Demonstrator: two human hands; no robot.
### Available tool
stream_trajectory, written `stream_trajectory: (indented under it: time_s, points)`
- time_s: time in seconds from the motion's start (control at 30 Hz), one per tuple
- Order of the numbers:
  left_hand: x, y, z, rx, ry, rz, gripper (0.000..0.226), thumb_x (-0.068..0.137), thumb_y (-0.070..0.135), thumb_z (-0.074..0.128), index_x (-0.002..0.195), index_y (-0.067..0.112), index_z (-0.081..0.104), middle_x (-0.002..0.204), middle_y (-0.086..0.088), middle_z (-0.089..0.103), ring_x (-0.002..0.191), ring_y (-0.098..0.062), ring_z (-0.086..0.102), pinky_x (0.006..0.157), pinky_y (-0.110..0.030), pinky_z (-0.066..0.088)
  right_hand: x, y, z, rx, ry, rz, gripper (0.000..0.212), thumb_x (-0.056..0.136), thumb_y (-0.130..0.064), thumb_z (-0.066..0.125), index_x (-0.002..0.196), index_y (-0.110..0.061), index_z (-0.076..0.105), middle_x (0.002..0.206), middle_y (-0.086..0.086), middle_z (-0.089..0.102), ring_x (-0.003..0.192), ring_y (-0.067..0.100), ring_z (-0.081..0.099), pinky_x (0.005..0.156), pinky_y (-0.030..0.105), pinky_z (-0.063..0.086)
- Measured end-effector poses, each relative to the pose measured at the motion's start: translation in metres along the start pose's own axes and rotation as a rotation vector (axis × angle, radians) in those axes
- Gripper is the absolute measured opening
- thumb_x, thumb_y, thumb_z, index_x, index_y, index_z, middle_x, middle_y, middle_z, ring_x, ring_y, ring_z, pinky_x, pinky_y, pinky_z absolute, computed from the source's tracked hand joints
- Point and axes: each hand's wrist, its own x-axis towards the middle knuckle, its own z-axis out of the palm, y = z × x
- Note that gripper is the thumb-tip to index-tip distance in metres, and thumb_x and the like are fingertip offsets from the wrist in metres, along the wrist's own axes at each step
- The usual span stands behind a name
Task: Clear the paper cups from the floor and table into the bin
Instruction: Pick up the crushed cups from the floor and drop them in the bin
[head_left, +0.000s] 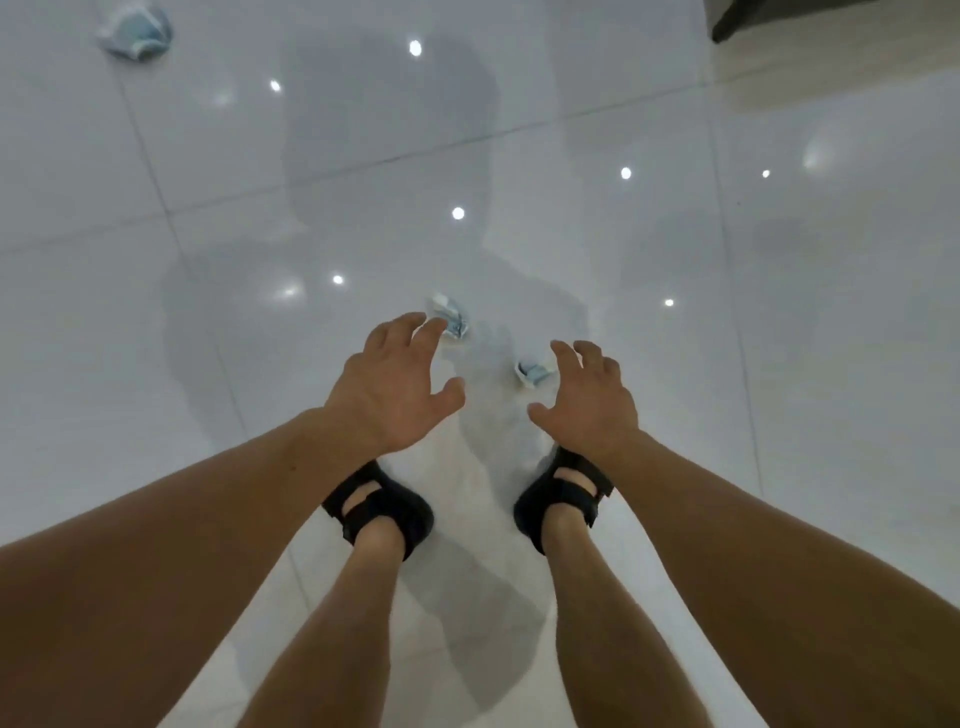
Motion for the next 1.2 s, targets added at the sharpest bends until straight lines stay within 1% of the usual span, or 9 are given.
stream_trajectory:
  time_s: [0.23, 0.4, 0.53, 0.67, 0.8, 0.87, 1.03, 1.13, 1.2]
  points:
    - [0.061, -0.028, 0.086, -0.074, -0.05, -0.053, 0.071, 0.092, 0.05, 0.046, 0.15, 0.02, 0.019, 0.156, -0.003, 0.019, 0.142, -0.022, 0.019, 0.111, -0.04, 0.026, 0.086, 0.034, 0.072, -0.033, -0.036, -0.036, 0.082, 0.083, -0.047, 0.066, 0.149, -0.024, 0.022, 0.152, 0.007, 0.021, 0.132, 0.032, 0.031, 0.098, 0.046, 0.043]
    - [0.08, -0.037, 0.113, -0.145, -0.014, -0.066, 0.067, 0.092, 0.046, 0.049, 0.149, 0.018, 0.025, 0.152, -0.003, 0.028, 0.137, -0.021, 0.028, 0.108, -0.036, 0.03, 0.107, 0.036, 0.102, 0.085, 0.052, -0.084, 0.063, 0.086, -0.027, 0.066, 0.141, -0.01, 0.041, 0.133, 0.017, 0.041, 0.116, 0.038, 0.044, 0.091, 0.041, 0.042]
    - [0.081, -0.033, 0.103, -0.286, -0.015, -0.073, 0.068, 0.091, 0.051, 0.05, 0.149, 0.023, 0.026, 0.148, 0.001, 0.036, 0.129, -0.019, 0.04, 0.106, -0.035, 0.035, 0.089, 0.009, 0.088, 0.316, 0.113, -0.162, 0.068, 0.084, -0.025, 0.071, 0.143, -0.01, 0.041, 0.133, 0.013, 0.045, 0.12, 0.031, 0.046, 0.095, 0.04, 0.041]
    - [0.082, -0.022, 0.071, -0.629, -0.073, -0.116, 0.065, 0.087, 0.057, 0.053, 0.144, 0.032, 0.034, 0.125, 0.013, 0.054, 0.107, -0.001, 0.053, 0.083, -0.013, 0.04, 0.061, -0.042, 0.056, 0.458, 0.25, -0.492, 0.068, 0.076, -0.015, 0.078, 0.135, -0.002, 0.049, 0.12, 0.013, 0.057, 0.109, 0.027, 0.056, 0.083, 0.037, 0.052]
    - [0.08, -0.033, 0.042, -0.691, -0.018, -0.133, 0.051, 0.085, 0.043, 0.064, 0.132, 0.03, 0.049, 0.102, 0.023, 0.058, 0.087, 0.01, 0.057, 0.064, -0.004, 0.041, 0.06, -0.065, 0.03, 0.557, 0.236, -0.503, 0.076, 0.076, -0.022, 0.08, 0.142, -0.01, 0.043, 0.124, 0.006, 0.055, 0.107, 0.016, 0.055, 0.086, 0.033, 0.053]
    - [0.078, -0.046, 0.037, -0.668, -0.013, -0.122, 0.042, 0.085, 0.037, 0.065, 0.126, 0.029, 0.055, 0.099, 0.023, 0.06, 0.083, 0.016, 0.056, 0.061, 0.001, 0.04, 0.067, -0.071, 0.028, 0.502, 0.165, -0.555, 0.085, 0.075, -0.033, 0.082, 0.146, -0.015, 0.038, 0.133, 0.005, 0.051, 0.116, 0.015, 0.051, 0.091, 0.036, 0.052]
    - [0.069, -0.098, 0.056, -0.579, 0.076, -0.283, 0.056, 0.084, 0.044, 0.065, 0.133, 0.024, 0.049, 0.112, 0.005, 0.062, 0.086, -0.004, 0.058, 0.066, -0.009, 0.038, 0.116, -0.078, 0.044, 0.014, 0.161, -0.514, 0.105, 0.072, -0.053, 0.078, 0.154, -0.031, 0.015, 0.158, 0.006, 0.02, 0.141, 0.028, 0.024, 0.105, 0.047, 0.041]
    - [0.059, -0.132, 0.078, -0.513, 0.073, -0.337, 0.063, 0.084, 0.048, 0.063, 0.139, 0.025, 0.043, 0.121, 0.001, 0.059, 0.093, -0.013, 0.056, 0.082, -0.023, 0.039, 0.146, -0.086, 0.065, -0.262, 0.145, -0.44, 0.105, 0.074, -0.05, 0.077, 0.152, -0.037, 0.008, 0.16, 0.007, 0.01, 0.141, 0.033, 0.021, 0.096, 0.05, 0.044]
    - [0.054, -0.15, 0.09, -0.485, 0.065, -0.327, 0.064, 0.084, 0.049, 0.062, 0.14, 0.028, 0.041, 0.125, 0.001, 0.058, 0.094, -0.013, 0.054, 0.085, -0.025, 0.039, 0.158, -0.093, 0.081, -0.343, 0.095, -0.453, 0.094, 0.078, -0.035, 0.076, 0.151, -0.035, 0.017, 0.158, 0.007, 0.012, 0.137, 0.033, 0.021, 0.093, 0.049, 0.045]
